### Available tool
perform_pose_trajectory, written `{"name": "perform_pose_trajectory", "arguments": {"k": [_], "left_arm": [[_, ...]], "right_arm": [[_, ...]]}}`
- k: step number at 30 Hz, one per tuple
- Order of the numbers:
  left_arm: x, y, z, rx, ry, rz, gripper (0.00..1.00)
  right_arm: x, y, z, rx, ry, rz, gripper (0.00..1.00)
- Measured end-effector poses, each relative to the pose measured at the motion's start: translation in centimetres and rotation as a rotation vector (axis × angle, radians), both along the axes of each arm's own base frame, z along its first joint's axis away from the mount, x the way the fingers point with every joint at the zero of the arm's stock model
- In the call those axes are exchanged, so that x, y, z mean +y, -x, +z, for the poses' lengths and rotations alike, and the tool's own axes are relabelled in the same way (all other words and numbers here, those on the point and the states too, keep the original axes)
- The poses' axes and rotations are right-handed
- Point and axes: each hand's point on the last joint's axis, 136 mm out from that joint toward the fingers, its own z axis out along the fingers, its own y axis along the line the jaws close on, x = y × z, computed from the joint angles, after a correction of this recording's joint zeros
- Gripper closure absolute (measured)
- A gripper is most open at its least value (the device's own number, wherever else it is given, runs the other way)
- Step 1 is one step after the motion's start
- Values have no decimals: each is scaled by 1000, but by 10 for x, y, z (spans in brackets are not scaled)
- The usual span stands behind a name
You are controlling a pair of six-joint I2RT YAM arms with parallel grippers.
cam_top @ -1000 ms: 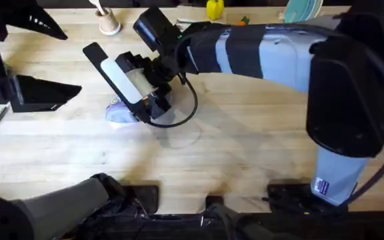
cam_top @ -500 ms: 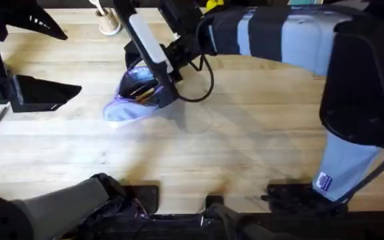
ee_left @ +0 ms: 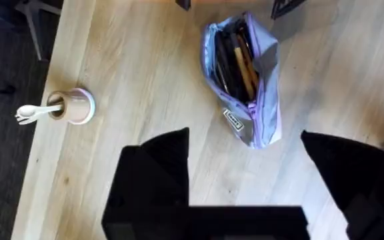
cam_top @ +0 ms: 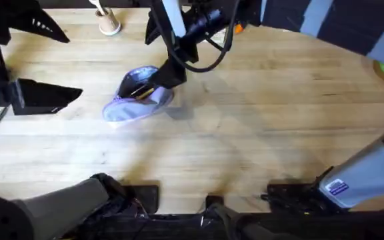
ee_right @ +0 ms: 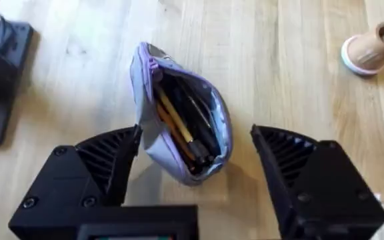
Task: Unzip the bag, pick up the pens from the table one at a time and place them inside, then zip the bag closed.
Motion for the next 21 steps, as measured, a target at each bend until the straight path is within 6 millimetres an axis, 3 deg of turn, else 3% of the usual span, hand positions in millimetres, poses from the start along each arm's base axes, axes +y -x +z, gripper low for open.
{"name": "perform_pose_trajectory", "arguments": {"k": [4,11,21], "left_arm": [[2,7,-17,33,23,-11,7],[14,11,-55,119,117,1,7],[27,6,-77,211,201,28,8]], "right_arm": [[-4,-2,11,154,-13,-140,5],[-10,0,2,341,21,-269,6],[-1,3,0,572,11,-420,6]]}}
